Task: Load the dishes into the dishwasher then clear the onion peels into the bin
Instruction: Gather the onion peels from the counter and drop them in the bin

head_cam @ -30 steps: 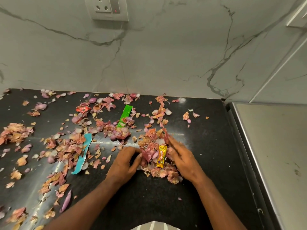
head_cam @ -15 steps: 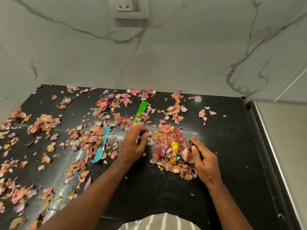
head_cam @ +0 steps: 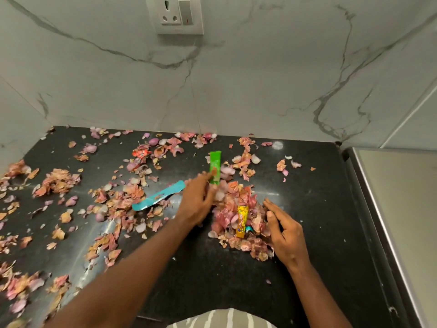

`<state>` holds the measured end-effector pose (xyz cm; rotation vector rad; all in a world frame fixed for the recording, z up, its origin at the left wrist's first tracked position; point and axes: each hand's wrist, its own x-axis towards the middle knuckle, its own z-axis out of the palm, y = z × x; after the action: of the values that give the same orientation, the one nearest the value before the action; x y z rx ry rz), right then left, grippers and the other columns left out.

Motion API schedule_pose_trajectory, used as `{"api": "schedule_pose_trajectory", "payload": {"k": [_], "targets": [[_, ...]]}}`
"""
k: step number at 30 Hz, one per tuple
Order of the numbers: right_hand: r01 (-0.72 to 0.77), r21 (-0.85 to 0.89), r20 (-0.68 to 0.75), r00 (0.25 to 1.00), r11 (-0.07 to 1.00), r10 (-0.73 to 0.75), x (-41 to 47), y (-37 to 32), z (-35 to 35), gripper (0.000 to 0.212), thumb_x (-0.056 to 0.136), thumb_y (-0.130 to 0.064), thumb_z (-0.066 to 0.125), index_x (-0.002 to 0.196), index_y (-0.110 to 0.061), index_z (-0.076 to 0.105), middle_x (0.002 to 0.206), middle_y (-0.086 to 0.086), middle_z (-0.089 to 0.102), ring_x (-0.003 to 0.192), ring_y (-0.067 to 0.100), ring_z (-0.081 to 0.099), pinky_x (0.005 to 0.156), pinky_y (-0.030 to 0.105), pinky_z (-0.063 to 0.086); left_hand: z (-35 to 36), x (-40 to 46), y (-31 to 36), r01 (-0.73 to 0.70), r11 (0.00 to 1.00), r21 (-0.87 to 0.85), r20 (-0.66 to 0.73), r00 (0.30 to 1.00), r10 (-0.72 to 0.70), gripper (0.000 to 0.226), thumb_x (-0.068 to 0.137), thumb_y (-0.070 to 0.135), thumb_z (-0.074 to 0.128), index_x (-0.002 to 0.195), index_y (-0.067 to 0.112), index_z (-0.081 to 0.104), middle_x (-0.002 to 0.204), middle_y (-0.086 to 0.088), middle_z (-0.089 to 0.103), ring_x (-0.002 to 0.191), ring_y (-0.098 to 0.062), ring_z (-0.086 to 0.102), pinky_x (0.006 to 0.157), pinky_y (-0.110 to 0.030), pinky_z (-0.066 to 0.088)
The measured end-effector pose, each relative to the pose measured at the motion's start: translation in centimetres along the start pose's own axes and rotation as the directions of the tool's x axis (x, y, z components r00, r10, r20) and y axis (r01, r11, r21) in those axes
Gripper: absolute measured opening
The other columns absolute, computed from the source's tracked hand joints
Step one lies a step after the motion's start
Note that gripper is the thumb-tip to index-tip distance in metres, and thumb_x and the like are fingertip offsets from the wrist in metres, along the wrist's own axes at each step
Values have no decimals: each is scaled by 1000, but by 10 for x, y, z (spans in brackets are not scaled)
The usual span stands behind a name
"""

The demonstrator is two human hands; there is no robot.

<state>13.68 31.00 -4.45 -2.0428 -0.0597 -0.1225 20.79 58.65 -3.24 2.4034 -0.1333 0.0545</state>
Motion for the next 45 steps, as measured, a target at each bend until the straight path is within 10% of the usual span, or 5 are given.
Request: {"api": "schedule_pose_trajectory", "payload": {"k": [11,18,31,36,45], "targets": [[16,24,3,1000,1000,-16,3,1,1,36,106,-32,54,141,-29,63,141,-19,61,134,-6,53,111,21,45,-32,-10,5,46,995,-92,-170,983,-62,43,108,36,48,149,24,50,148,-3,57,137,-9,50,114,-33,42],[21,26,-4,1000,999,-21,4,4,1,40,104,-44,49,138,-32,66,140,-22,62,133,-6,54,109,24,47,-12,-31,14,-65,990,124,340,940,19,61,106,63,27,162,40,18,173,7,9,158,-12,-4,131,-47,7],[20,39,-11,1000,999,-20,3,4,1,36,106,-38,50,138,-32,65,135,-31,59,130,-10,54,103,6,41,-31,-15,-18,169,893,-418,-67,974,-216,28,111,29,45,129,40,62,123,10,69,111,1,65,103,-33,55],[12,45,-3,1000,999,-12,4,3,4,35,105,-39,50,137,-34,62,133,-34,57,128,-13,53,101,4,41,-62,-1,-69,239,969,-61,-226,943,-246,40,111,38,42,148,26,50,145,-6,56,132,-18,51,115,-48,43],[13,21,-2,1000,1000,-13,5,11,7,39,107,-46,46,137,-33,65,135,-31,59,130,-9,53,104,21,46,-16,-10,-32,84,843,532,209,951,-227,88,97,75,-6,158,16,-26,164,-10,-37,153,-27,-33,124,-52,-20]]}}
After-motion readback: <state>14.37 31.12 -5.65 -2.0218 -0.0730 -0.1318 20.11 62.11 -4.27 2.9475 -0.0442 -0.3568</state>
